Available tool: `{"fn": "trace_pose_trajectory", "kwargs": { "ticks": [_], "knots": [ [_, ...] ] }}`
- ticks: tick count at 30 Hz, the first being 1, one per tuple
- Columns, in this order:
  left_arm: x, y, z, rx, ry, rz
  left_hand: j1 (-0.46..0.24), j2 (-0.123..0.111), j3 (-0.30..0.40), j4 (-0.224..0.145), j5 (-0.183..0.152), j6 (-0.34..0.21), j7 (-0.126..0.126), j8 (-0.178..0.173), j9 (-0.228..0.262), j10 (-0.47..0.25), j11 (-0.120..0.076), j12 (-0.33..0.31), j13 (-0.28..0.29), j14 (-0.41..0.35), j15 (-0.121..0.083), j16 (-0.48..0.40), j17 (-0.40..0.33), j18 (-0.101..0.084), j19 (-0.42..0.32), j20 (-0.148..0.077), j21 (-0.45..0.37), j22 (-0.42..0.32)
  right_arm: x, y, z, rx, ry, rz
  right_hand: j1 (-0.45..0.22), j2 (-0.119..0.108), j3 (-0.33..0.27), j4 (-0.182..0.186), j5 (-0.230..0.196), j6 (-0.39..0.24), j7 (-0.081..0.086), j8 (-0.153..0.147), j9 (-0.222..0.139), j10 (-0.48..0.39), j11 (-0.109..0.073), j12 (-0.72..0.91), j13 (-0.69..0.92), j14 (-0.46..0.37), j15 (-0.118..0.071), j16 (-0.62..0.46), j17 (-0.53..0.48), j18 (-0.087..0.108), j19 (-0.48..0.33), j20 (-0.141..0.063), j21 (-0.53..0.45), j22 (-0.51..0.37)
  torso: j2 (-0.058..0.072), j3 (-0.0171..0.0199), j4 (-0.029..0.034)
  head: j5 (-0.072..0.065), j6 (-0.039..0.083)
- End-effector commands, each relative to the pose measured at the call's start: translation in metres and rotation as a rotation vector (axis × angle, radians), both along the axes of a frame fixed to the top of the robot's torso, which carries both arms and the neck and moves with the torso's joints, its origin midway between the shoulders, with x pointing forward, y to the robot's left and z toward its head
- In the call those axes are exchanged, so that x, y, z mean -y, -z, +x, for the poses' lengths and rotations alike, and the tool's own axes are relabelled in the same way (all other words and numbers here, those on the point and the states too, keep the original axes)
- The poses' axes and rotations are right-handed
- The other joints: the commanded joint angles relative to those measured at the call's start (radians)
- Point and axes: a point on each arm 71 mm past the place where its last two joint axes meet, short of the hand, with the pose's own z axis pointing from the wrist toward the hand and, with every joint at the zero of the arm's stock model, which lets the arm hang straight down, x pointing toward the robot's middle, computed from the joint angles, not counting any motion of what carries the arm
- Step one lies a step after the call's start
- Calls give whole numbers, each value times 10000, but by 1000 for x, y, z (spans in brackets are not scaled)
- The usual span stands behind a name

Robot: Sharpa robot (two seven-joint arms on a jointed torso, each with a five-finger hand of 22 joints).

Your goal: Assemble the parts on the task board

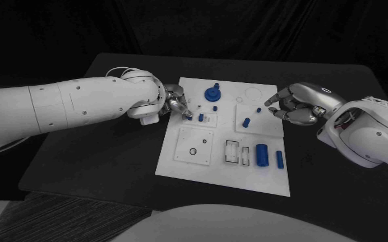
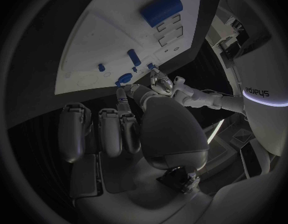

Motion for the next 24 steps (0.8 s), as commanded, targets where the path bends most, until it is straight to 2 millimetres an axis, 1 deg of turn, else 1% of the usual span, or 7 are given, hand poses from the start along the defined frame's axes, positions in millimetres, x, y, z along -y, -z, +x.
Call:
{"fn": "trace_pose_trajectory", "kwargs": {
  "ticks": [1, 7, 15, 21, 24],
  "knots": [
    [-2, 8, -5, -422, 82, 273, 19, 113, 553, -578, 85, 73, -46, -45, -13, 1078, -4, 35, 2634, 1039, -27, 65, 2630, 18, 353, 11, -35, 2113, 1, 2, 0, -94, 150, -73, 45, 71, 11, 42, 47, -56, 16, -38, -6, 1027, 81, -40, 2603, 686, 55, -56, 789, 173, 313, 51, -37, 2085, 7, -5, -5, 21, -1],
    [-2, 8, -5, -432, 84, 275, 21, 108, 562, -603, 124, 90, -47, -39, -17, 1078, -4, 35, 2634, 1039, -26, 65, 2630, 20, 348, 11, -46, 2110, 0, 2, 0, -103, 134, -77, 47, 74, 14, 44, 47, -61, 17, -43, -6, 1011, 79, -52, 2581, 685, 54, -59, 784, 176, 307, 51, -50, 2081, 7, -6, -3, 33, -1],
    [-1, 8, -6, -465, 131, 283, 21, 102, 563, -612, 133, 96, -47, -37, -18, 1078, -4, 35, 2634, 1039, -26, 65, 2630, 19, 350, 11, -41, 2112, 0, 2, 0, -119, 133, -87, 49, 77, 17, 45, 48, -64, 18, -47, -7, 998, 78, -62, 2561, 683, 53, -62, 780, 175, 309, 51, -46, 2082, 4, 6, 11, 13, -1],
    [1, 8, -5, -476, 202, 266, 19, 92, 564, -628, 146, 107, -48, -33, -21, 1078, -4, 35, 2634, 1039, -26, 65, 2630, 23, 344, 12, -57, 2107, 0, 2, 0, -128, 132, -90, 50, 78, 18, 46, 48, -66, 18, -50, -7, 985, 77, -72, 2542, 682, 53, -65, 774, 175, 308, 51, -48, 2082, 5, 0, 8, 17, -1],
    [2, 8, -5, -472, 219, 256, -49, 93, 526, -635, -24, 137, -50, -30, -41, 1078, 0, 35, 2634, 1039, -24, 65, 2630, 22, 345, 15, -57, 2108, 0, 2, 0, -126, 133, -89, 50, 78, 18, 46, 48, -66, 18, -50, -7, 985, 77, -72, 2542, 682, 53, -65, 774, 175, 308, 51, -48, 2082, 11, -2, -8, 21, -1]
  ]
}}
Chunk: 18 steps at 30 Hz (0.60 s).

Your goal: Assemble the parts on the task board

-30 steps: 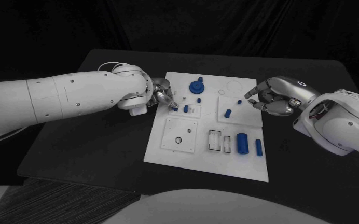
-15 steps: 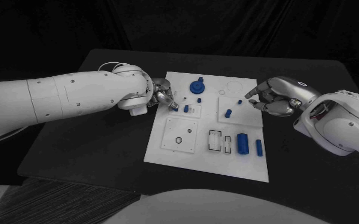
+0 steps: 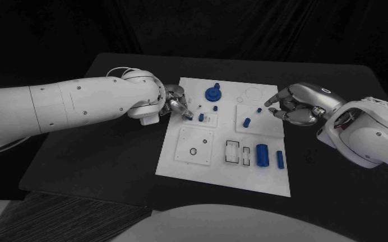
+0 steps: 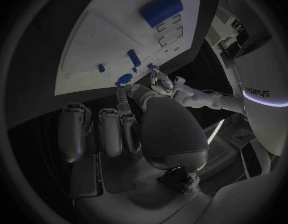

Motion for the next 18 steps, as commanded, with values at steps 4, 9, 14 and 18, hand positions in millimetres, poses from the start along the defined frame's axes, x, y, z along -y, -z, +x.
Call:
{"fn": "trace_pose_trajectory", "kwargs": {
  "ticks": [4, 9, 14, 18],
  "knots": [
    [2, 8, -4, -409, 173, 223, -407, 231, 75, -334, -1278, 122, -97, -85, -135, 1075, -27, 35, 2634, 1039, -26, 65, 2632, 22, 343, 24, -71, 2106, 1, 2, 0, -86, 136, -69, 52, 80, 21, 47, 48, -68, 18, -54, -7, 968, 77, -46, 2516, 682, 53, -66, 775, 175, 308, 50, -47, 2083, 0, -8, -14, 10, -1],
    [2, 9, -3, -421, 162, 252, -716, 405, -720, 90, -2507, 199, -105, -165, -308, 1073, -28, 32, 2632, 1039, -32, 65, 2632, 26, 339, 14, -96, 2101, 1, 2, 0, -85, 136, -66, 52, 80, 21, 47, 48, -68, 18, -54, -7, 968, 77, -46, 2516, 682, 53, -66, 775, 175, 308, 50, -47, 2083, 0, -3, -19, 17, -1],
    [2, 9, -3, -433, 132, 287, -1202, 472, -1578, 670, -3514, 270, -67, -233, -455, 1070, 7, 28, 2629, 1039, -7, 65, 2632, 29, 336, 32, -116, 2097, 1, 2, 0, -84, 139, -66, 52, 80, 21, 47, 48, -68, 18, -54, -7, 968, 77, -46, 2516, 682, 53, -66, 775, 175, 308, 50, -47, 2083, 3, -3, -20, 15, -1],
    [1, 9, -2, -451, 94, 331, -1480, 570, -2227, 1077, -4051, 314, -45, -280, -563, 1066, 31, 22, 2625, 1039, 9, 65, 2632, 30, 338, 48, -125, 2097, 1, 2, 0, -90, 145, -70, 52, 80, 21, 47, 48, -68, 18, -54, -7, 968, 77, -46, 2516, 682, 53, -66, 775, 175, 308, 50, -47, 2083, 6, -8, -16, 8, -1]
  ]
}}
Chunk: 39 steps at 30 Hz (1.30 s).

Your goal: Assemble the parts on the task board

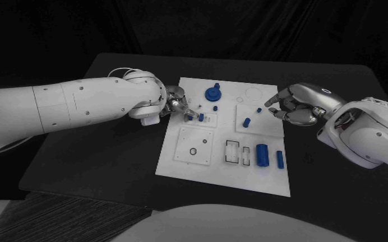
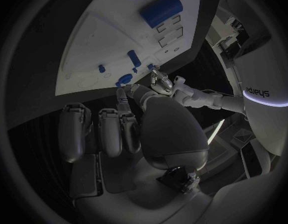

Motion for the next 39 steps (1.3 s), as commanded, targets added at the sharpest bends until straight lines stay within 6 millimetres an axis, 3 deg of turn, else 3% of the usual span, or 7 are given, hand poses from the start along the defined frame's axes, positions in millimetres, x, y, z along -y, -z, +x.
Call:
{"fn": "trace_pose_trajectory", "kwargs": {
  "ticks": [1, 8, 18, 22, 26, 29, 39],
  "knots": [
    [0, 6, -3, -321, 79, 210, -155, 32, -309, 189, -188, 33, 57, -70, -49, 1055, 20, 20, 2623, 1038, 11, 66, 2633, 33, 334, 49, -60, 2093, 1, 1, 0, -77, 138, -66, 52, 80, 21, 47, 48, -68, 18, -54, -7, 967, 77, -46, 2516, 682, 53, -66, 775, 175, 308, 51, -47, 2076, 5, -4, 3, -6, -1],
    [-1, 6, -2, -391, 46, 308, -237, 111, -687, 412, -274, 109, 36, -13, -37, 1054, 9, 18, 2622, 1038, 7, 66, 2633, 34, 338, 47, -60, 2094, 0, 2, 0, -83, 132, -67, 52, 80, 21, 47, 48, -68, 18, -54, -7, 967, 77, -46, 2516, 682, 53, -66, 775, 175, 308, 51, -47, 2076, 9, -2, 3, -11, -1],
    [-3, 7, -2, -491, -30, 459, -502, 270, -1520, 1026, -339, -111, 33, 298, 428, 1056, 6, 22, 2625, 1038, -10, 66, 2633, 36, 336, 40, -86, 2089, 1, 2, 0, -82, 135, -64, 52, 80, 21, 47, 48, -68, 18, -54, -7, 967, 77, -46, 2516, 682, 53, -66, 775, 175, 308, 51, -47, 2076, 5, 0, 6, -11, -1],
    [-4, 7, -2, -395, -23, 338, -597, 441, -2066, 1198, -303, -376, 25, 828, 1057, 1061, 3, 30, 2630, 1038, 2, 66, 2633, 33, 349, 44, -66, 2096, 1, 2, 0, -76, 133, -59, 55, 77, 22, 49, 46, -75, 20, -65, -8, 961, 80, -52, 2507, 681, 53, -69, 771, 178, 303, 50, -60, 2072, 4, -1, 5, -16, -1],
    [-4, 4, 0, 10, -11, -100, -1126, 669, -2948, 1241, -295, -691, -55, 1865, 2261, 1064, -62, 35, 2634, 1038, -57, 66, 2633, 25, 367, 6, -33, 2106, 1, 2, 0, -75, 138, -61, 55, 77, 22, 49, 46, -75, 20, -65, -8, 961, 80, -52, 2507, 681, 53, -69, 771, 178, 303, 50, -60, 2072, 4, 1, 0, -28, -1],
    [-3, 1, 1, 448, -39, -505, -1590, 816, -3656, 1232, -354, -906, -85, 2309, 2797, 1064, -85, 35, 2634, 1038, -78, 66, 2633, 19, 381, -24, 2, 2116, 2, 2, 0, -79, 139, -65, 55, 77, 22, 49, 46, -75, 20, -65, -8, 961, 80, -52, 2507, 681, 53, -69, 771, 178, 303, 50, -60, 2072, 0, 2, 1, -16, -1],
    [-4, -7, 6, 1544, -91, -1406, -1741, 1140, -4328, 1253, -378, -1110, -103, 2597, 3176, 1064, -107, 35, 2634, 1038, -97, 66, 2633, 15, 383, -55, 20, 2120, 2, 2, 0, -79, 135, -58, 55, 77, 22, 49, 46, -75, 20, -65, -8, 961, 80, -52, 2507, 681, 53, -69, 771, 178, 303, 50, -60, 2072, -8, -7, 22, -20, -1]
  ]
}}
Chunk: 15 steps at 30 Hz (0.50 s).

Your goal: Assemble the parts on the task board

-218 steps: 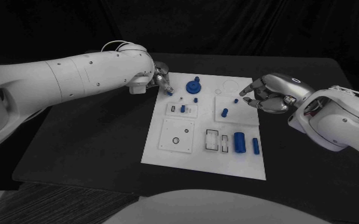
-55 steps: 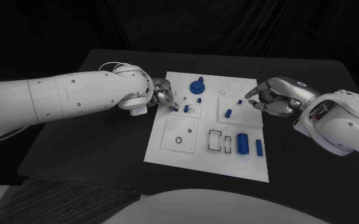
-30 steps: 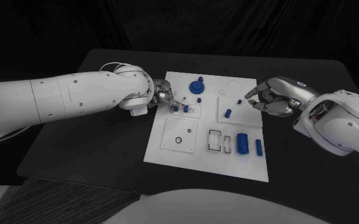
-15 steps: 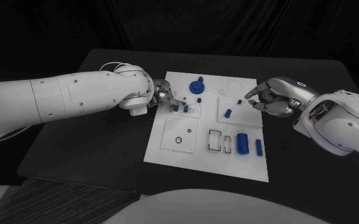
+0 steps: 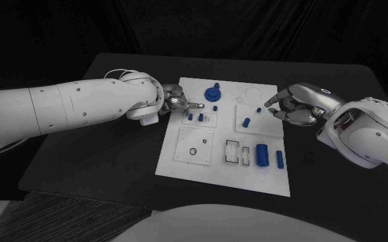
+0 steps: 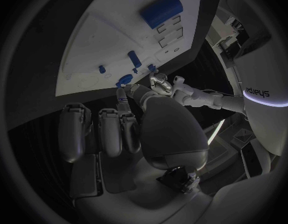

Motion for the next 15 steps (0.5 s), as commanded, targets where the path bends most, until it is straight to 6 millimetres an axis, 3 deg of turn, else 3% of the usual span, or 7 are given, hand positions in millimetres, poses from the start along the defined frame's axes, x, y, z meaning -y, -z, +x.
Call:
{"fn": "trace_pose_trajectory", "kwargs": {
  "ticks": [1, 9, 10, 11, 13, 14, 15],
  "knots": [
    [3, -7, 3, 1026, 76, -887, -39, 161, -151, -4, -34, -87, -31, 59, 105, 1024, -74, 35, 2634, 1043, -94, 65, 2634, 15, 383, -57, 57, 2121, 1, 1, 0, -45, 116, -43, 55, 77, 22, 49, 46, -75, 19, -65, -8, 961, 80, -52, 2506, 681, 53, -69, 771, 178, 303, 50, -60, 2077, -6, -9, 16, -4, -1],
    [0, -23, 8, 3052, 356, -2015, 438, 210, -567, -46, -23, -548, 58, -73, 133, 1024, -7, 35, 2634, 1043, -48, 65, 2634, -12, 415, -34, 174, 2155, 3, 0, -2, 55, 157, 42, 61, 82, 27, 50, 49, -73, 19, -69, -6, 958, 81, -54, 2502, 680, 53, -72, 768, 178, 302, 51, -62, 2077, 14, -9, 2, -34, -1],
    [0, -28, 10, 3719, 593, -2243, 876, 283, -768, -35, -16, -1063, 204, -326, 41, 946, 117, -76, 2553, 1043, 61, 65, 2634, -19, 409, 41, 202, 2162, 4, -1, -2, 93, 172, 73, 61, 82, 27, 50, 49, -73, 19, -69, -6, 958, 81, -54, 2502, 680, 53, -72, 768, 178, 302, 51, -62, 2077, 12, -2, 5, -43, -1],
    [0, -29, 10, 3916, 659, -2315, 876, 283, -768, -35, -16, -1063, 204, -326, 41, 946, 117, -76, 2553, 1043, 61, 65, 2634, -19, 409, 41, 202, 2162, 4, -1, -2, 105, 176, 83, 61, 82, 27, 50, 49, -73, 19, -69, -6, 958, 81, -54, 2502, 680, 53, -72, 768, 178, 302, 51, -62, 2077, 12, -1, 5, -46, -1],
    [1, -38, 12, 4945, 1087, -2731, 1634, 329, -964, -66, 84, -2623, 633, -1140, -385, 460, 464, -726, 2090, 1043, 354, 65, 2634, -12, 322, 254, 110, 2132, 5, -2, -3, 172, 195, 137, 61, 82, 27, 50, 49, -73, 19, -69, -6, 958, 81, -54, 2502, 680, 53, -72, 768, 178, 302, 51, -62, 2077, 7, 8, 7, -48, -1],
    [2, -41, 13, 5298, 1265, -2884, 1865, 367, -1024, -13, 80, -2975, 780, -1455, -732, 263, 647, -965, 1927, 1043, 529, 65, 2634, 1, 261, 344, 32, 2108, 5, -2, -3, 192, 201, 154, 61, 82, 27, 50, 49, -73, 19, -69, -6, 958, 81, -54, 2502, 680, 53, -72, 768, 178, 302, 51, -62, 2077, 8, 9, 7, -50, -1],
    [3, -44, 13, 5640, 1452, -3031, 2177, 379, -1012, -107, 392, -3230, 946, -1636, -952, -38, 698, -1321, 1685, 1043, 624, 65, 2634, 19, 178, 423, -87, 2073, 5, -3, -3, 211, 206, 169, 64, 82, 29, 49, 52, -69, 17, -69, -5, 959, 85, -54, 2503, 680, 54, -71, 770, 176, 306, 51, -53, 2080, 8, 9, 6, -53, -1]
  ]
}}
